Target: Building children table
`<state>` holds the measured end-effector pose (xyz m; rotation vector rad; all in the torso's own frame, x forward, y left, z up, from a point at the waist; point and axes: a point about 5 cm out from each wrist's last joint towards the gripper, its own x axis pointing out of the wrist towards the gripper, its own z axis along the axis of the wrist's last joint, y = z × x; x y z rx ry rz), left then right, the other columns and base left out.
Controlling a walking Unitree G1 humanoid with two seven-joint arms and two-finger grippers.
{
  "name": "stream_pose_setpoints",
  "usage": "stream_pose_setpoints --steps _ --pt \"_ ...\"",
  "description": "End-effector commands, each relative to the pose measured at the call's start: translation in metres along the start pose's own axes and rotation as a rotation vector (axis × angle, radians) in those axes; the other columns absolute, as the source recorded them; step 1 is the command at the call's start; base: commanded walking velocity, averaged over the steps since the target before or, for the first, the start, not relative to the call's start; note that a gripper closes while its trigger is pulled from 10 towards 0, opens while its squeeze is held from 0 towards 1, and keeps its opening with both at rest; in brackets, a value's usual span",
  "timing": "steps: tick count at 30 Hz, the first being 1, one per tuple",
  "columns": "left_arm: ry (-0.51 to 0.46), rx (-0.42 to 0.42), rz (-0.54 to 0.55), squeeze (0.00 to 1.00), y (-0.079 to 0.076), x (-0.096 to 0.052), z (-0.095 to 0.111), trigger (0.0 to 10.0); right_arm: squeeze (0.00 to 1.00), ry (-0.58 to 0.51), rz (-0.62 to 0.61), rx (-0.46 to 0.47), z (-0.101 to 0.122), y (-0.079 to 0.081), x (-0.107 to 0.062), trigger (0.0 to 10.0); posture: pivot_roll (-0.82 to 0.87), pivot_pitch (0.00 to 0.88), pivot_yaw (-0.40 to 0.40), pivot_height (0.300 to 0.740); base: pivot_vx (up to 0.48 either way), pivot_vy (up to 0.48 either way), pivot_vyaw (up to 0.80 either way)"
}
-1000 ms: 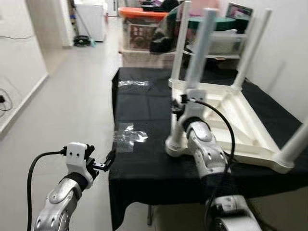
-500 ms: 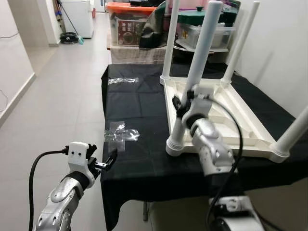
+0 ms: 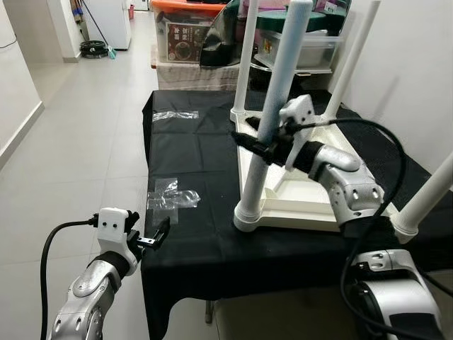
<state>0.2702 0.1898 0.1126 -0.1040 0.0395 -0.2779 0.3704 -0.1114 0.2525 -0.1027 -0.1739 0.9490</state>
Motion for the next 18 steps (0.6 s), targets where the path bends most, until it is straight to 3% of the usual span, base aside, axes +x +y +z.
stream_pose_setpoints --steps 1,3,4,6,7,8,10,12,13,14,16,17,18 --pt "0.005 -0.003 -0.005 0.0 -0.003 -0.002 -0.003 10.0 0.0 0.085 0.001 0.025 -0.023 0.011 0.01 0.0 0.04 0.0 -0.09 0.74 0.0 0.0 0.0" --pt "0.008 -0.004 -0.007 0.0 -0.003 -0.003 -0.004 10.0 0.0 0.093 -0.037 0.041 -0.026 0.011 0.011 0.0 0.03 0.0 -0.085 0.74 0.0 0.0 0.0" --pt "0.01 -0.003 -0.011 0.0 -0.002 -0.002 -0.004 10.0 0.0 0.127 -0.152 0.063 -0.037 0.008 0.011 0.0 0.02 0.0 -0.078 0.74 0.0 0.0 0.0" --pt "0.01 -0.003 -0.011 0.0 -0.002 -0.002 -0.004 10.0 0.0 0.127 -0.152 0.063 -0.037 0.008 0.011 0.0 0.02 0.0 -0.078 0.74 0.0 0.0 0.0" --pt "0.01 -0.002 -0.014 0.0 -0.002 -0.001 -0.003 10.0 0.0 0.151 -0.23 0.075 -0.044 0.007 0.011 0.0 0.02 0.0 -0.072 0.74 0.0 0.0 0.0" --pt "0.008 0.0 -0.018 0.0 -0.002 0.001 -0.001 10.0 0.0 0.204 -0.511 0.107 -0.058 -0.003 0.002 0.0 0.01 0.0 -0.064 0.74 0.0 0.0 0.0" --pt "0.007 0.002 -0.024 0.0 -0.002 0.003 0.0 10.0 0.0 0.272 -0.928 0.145 -0.076 -0.011 -0.021 0.0 0.01 0.0 -0.058 0.74 0.0 0.0 0.0" --pt "0.007 0.002 -0.024 0.0 -0.002 0.003 0.0 10.0 0.0 0.272 -0.928 0.145 -0.076 -0.011 -0.021 0.0 0.01 0.0 -0.058 0.74 0.0 0.0 0.0" --pt "0.009 0.002 -0.028 0.0 -0.002 0.003 0.0 10.0 0.0 0.254 -1.138 0.122 -0.078 -0.001 -0.039 0.0 0.0 0.0 -0.052 0.74 0.0 0.0 0.0" --pt "0.011 0.002 -0.029 0.0 -0.003 0.002 -0.001 10.0 0.0 0.216 -1.14 0.086 -0.072 0.011 -0.04 6.7 0.0 0.0 -0.049 0.74 0.0 0.0 0.0" --pt "0.013 0.001 -0.03 0.0 -0.003 0.002 -0.002 10.0 0.0 0.188 -1.122 0.062 -0.066 0.02 -0.038 6.7 0.0 0.0 -0.048 0.74 0.0 0.0 0.0" --pt "0.015 0.001 -0.03 0.0 -0.003 0.002 -0.002 10.0 0.0 0.147 -1.093 0.043 -0.059 0.025 -0.035 10.0 -0.01 0.0 -0.046 0.74 0.0 0.0 0.0" --pt "0.015 0.001 -0.03 0.0 -0.003 0.002 -0.002 10.0 0.0 0.147 -1.093 0.043 -0.059 0.025 -0.035 10.0 -0.01 0.0 -0.046 0.74 0.0 0.0 0.0"
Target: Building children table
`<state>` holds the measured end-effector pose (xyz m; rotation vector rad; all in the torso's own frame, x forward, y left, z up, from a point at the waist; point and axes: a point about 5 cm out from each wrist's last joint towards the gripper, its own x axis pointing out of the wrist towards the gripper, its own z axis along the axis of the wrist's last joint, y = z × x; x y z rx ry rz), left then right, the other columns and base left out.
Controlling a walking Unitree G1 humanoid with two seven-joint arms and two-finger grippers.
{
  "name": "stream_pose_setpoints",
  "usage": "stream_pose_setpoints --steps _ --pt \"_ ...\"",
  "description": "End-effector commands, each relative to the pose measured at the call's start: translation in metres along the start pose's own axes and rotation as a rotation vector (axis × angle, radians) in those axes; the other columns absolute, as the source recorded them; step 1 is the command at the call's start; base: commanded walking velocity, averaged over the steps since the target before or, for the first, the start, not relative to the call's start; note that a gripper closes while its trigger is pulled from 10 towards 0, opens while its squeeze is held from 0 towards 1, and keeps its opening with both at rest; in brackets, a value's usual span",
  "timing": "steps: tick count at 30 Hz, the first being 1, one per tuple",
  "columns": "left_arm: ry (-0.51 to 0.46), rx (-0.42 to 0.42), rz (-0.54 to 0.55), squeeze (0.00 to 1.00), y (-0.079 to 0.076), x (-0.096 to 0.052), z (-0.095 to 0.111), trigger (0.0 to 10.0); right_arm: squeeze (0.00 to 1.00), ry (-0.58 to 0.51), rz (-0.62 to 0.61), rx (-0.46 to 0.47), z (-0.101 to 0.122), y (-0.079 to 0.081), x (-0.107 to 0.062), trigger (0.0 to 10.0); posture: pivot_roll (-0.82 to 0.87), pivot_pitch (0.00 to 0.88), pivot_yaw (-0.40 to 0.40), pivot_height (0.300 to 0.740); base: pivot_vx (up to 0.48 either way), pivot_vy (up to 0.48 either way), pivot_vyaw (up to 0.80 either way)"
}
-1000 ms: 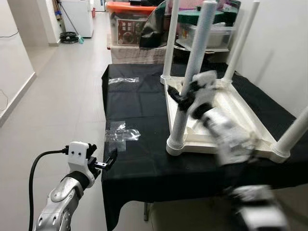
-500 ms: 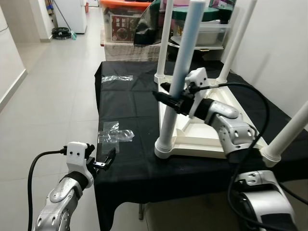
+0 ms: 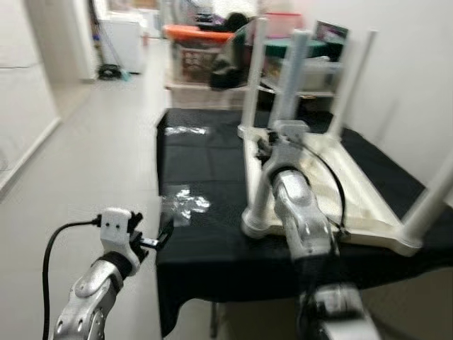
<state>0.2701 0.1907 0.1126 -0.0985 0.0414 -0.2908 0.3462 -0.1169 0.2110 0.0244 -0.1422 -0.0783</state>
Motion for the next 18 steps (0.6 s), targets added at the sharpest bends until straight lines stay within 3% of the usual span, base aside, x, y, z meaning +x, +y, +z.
stream_pose_setpoints --steps 1,3,4,5,7,8,12,14,16,17,18 --pt "0.013 -0.004 -0.018 0.0 -0.003 0.002 -0.002 10.0 0.0 0.056 -0.037 -0.054 -0.018 -0.007 -0.007 10.0 -0.01 0.0 -0.046 0.74 0.0 0.0 0.0" --pt "0.013 -0.004 -0.019 0.0 -0.003 0.003 -0.002 10.0 0.0 0.015 -0.014 -0.043 -0.011 -0.006 -0.004 10.0 -0.01 0.0 -0.047 0.74 0.0 0.0 0.0" --pt "0.009 -0.003 -0.018 0.0 -0.003 0.003 -0.001 10.0 1.0 -0.027 0.019 -0.04 -0.002 -0.007 0.002 10.0 -0.01 0.0 -0.048 0.74 0.0 0.0 0.0" --pt "0.009 -0.003 -0.018 0.0 -0.003 0.003 -0.001 10.0 1.0 -0.027 0.019 -0.04 -0.002 -0.007 0.002 10.0 -0.01 0.0 -0.048 0.74 0.0 0.0 0.0" --pt "0.005 -0.001 -0.016 0.0 -0.001 0.004 0.0 10.0 1.0 -0.081 0.05 -0.041 0.015 -0.012 0.019 10.0 0.0 0.0 -0.051 0.74 0.0 0.0 0.0" --pt "0.004 0.002 -0.014 0.0 -0.001 0.004 0.0 10.0 0.0 -0.096 0.092 -0.045 0.023 -0.015 0.03 10.0 0.0 0.0 -0.051 0.74 0.0 0.0 0.0" --pt "0.005 0.004 -0.01 0.0 0.001 0.003 0.0 10.0 0.0 -0.11 0.179 -0.049 0.035 -0.017 0.042 10.0 0.01 0.0 -0.05 0.74 0.0 0.0 0.0" --pt "0.005 0.008 -0.008 0.0 0.002 0.002 0.001 10.0 0.0 -0.107 0.346 -0.08 0.042 -0.014 0.049 10.0 0.01 0.0 -0.049 0.74 0.0 0.0 0.0" --pt "0.003 0.011 -0.007 0.0 0.003 0.003 0.001 10.0 0.0 -0.1 0.556 -0.118 0.041 -0.005 0.047 10.0 0.02 0.0 -0.047 0.74 0.0 0.0 0.0" --pt "0.003 0.011 -0.007 0.0 0.003 0.003 0.001 10.0 0.0 -0.1 0.556 -0.118 0.041 -0.005 0.047 10.0 0.02 0.0 -0.047 0.74 0.0 0.0 0.0" --pt "0.002 0.014 -0.008 0.0 0.003 0.003 0.002 10.0 0.0 -0.09 0.684 -0.158 0.036 0.002 0.042 10.0 0.02 0.0 -0.047 0.74 0.0 0.0 0.0"
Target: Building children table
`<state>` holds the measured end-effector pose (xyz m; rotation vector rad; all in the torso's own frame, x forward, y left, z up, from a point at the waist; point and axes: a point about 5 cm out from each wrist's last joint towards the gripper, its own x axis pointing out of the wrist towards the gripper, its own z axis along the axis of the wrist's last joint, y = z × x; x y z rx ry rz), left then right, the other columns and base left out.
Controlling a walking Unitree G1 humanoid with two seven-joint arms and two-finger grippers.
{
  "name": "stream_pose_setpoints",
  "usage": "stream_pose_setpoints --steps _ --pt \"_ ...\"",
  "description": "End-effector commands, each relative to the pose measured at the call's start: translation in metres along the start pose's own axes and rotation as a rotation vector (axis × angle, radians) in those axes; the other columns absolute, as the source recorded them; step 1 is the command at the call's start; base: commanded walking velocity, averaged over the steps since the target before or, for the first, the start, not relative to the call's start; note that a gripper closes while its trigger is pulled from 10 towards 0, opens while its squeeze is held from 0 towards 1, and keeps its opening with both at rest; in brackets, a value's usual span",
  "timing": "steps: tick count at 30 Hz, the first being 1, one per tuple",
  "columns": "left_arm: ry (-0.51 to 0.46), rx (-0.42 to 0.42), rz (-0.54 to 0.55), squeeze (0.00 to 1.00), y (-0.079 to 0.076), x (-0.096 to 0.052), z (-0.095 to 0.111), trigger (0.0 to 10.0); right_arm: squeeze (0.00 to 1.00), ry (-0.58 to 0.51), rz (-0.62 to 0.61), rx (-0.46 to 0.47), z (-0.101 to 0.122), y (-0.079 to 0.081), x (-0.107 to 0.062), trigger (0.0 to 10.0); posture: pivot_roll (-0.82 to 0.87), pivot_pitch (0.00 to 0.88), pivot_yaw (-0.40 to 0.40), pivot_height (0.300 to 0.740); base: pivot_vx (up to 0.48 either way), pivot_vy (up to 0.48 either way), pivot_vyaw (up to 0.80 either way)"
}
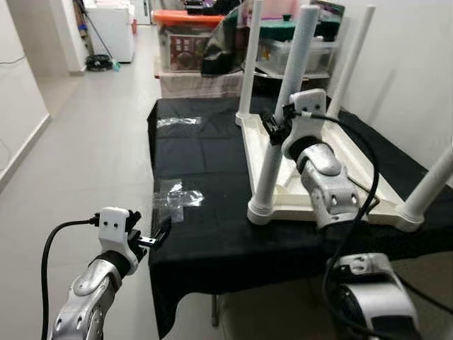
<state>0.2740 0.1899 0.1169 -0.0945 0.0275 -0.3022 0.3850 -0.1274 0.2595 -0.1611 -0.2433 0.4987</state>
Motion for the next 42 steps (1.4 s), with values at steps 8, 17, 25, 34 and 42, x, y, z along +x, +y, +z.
stream_pose_setpoints --steps 8,17,25,34,42 --pt "0.013 0.018 0.003 0.0 0.005 -0.001 0.001 10.0 0.0 0.114 0.446 -0.055 -0.036 0.049 0.004 1.8 0.04 0.0 -0.047 0.74 0.0 0.0 0.0" --pt "0.018 0.021 0.004 0.0 0.006 -0.003 0.001 10.0 0.0 0.294 -0.062 0.014 -0.066 0.025 0.011 0.0 0.04 0.0 -0.043 0.74 0.0 0.0 0.0" --pt "0.018 0.023 -0.011 0.0 0.004 0.001 0.002 10.0 0.0 0.341 -0.5 0.08 -0.087 0.004 -0.012 0.0 0.04 0.0 -0.037 0.74 0.0 0.0 0.0" --pt "0.01 0.01 0.009 0.0 0.003 -0.001 0.0 10.0 0.0 0.262 -0.482 0.039 -0.074 0.049 -0.011 10.0 0.04 0.0 -0.067 0.74 0.0 0.0 0.0" --pt "0.006 -0.005 0.018 0.0 0.002 -0.003 -0.003 10.0 1.0 0.112 -0.347 0.016 -0.032 0.02 0.001 10.0 0.01 0.0 -0.058 0.74 0.0 0.0 0.0"
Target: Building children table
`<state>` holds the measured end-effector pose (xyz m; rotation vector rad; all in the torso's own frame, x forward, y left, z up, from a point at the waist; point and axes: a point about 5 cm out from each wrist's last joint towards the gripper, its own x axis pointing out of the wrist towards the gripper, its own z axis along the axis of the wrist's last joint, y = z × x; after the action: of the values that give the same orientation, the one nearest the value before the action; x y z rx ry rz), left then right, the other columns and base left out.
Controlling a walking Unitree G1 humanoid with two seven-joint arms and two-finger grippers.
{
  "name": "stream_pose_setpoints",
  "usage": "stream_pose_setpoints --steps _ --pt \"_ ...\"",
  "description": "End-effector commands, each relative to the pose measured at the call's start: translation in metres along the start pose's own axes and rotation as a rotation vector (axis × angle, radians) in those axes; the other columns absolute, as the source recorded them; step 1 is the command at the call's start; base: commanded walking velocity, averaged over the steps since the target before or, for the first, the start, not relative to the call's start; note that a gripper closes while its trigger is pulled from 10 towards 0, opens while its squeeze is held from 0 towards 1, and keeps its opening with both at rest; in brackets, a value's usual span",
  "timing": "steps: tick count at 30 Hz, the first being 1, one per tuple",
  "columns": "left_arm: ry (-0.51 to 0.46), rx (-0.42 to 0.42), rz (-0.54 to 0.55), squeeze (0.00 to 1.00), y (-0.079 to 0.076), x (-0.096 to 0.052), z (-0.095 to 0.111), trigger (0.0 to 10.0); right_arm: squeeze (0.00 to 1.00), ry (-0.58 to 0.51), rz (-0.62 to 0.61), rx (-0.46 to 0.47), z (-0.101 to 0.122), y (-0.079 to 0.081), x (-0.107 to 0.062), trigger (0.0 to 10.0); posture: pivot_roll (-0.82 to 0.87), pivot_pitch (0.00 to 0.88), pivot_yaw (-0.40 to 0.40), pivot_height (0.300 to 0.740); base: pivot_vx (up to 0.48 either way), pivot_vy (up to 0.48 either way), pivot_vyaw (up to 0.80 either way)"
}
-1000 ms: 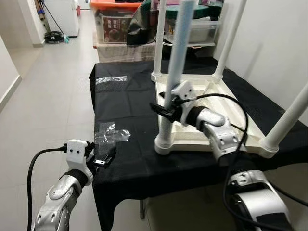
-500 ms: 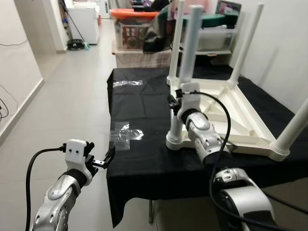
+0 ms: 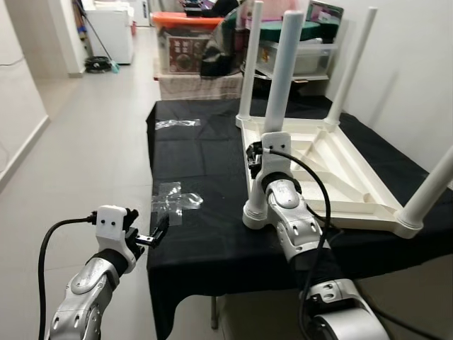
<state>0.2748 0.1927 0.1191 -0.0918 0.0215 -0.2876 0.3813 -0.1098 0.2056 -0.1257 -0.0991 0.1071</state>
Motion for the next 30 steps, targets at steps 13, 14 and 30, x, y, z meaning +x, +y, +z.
stream_pose_setpoints --steps 13,14,30 --pt "0.017 0.004 -0.019 0.0 0.0 0.002 0.0 10.0 0.0 -0.208 0.878 -0.17 0.041 0.031 -0.012 10.0 0.02 0.0 -0.034 0.74 0.0 0.0 0.0" --pt "0.016 0.007 -0.02 0.0 0.001 0.002 0.001 10.0 0.0 -0.178 0.951 -0.188 0.032 0.041 -0.014 5.6 0.03 0.0 -0.035 0.74 0.0 0.0 0.0" --pt "0.024 0.003 -0.018 0.0 0.001 -0.001 -0.001 10.0 0.0 0.165 -0.079 -0.008 -0.027 -0.012 0.006 0.0 0.01 0.0 -0.023 0.74 0.0 0.0 0.0"
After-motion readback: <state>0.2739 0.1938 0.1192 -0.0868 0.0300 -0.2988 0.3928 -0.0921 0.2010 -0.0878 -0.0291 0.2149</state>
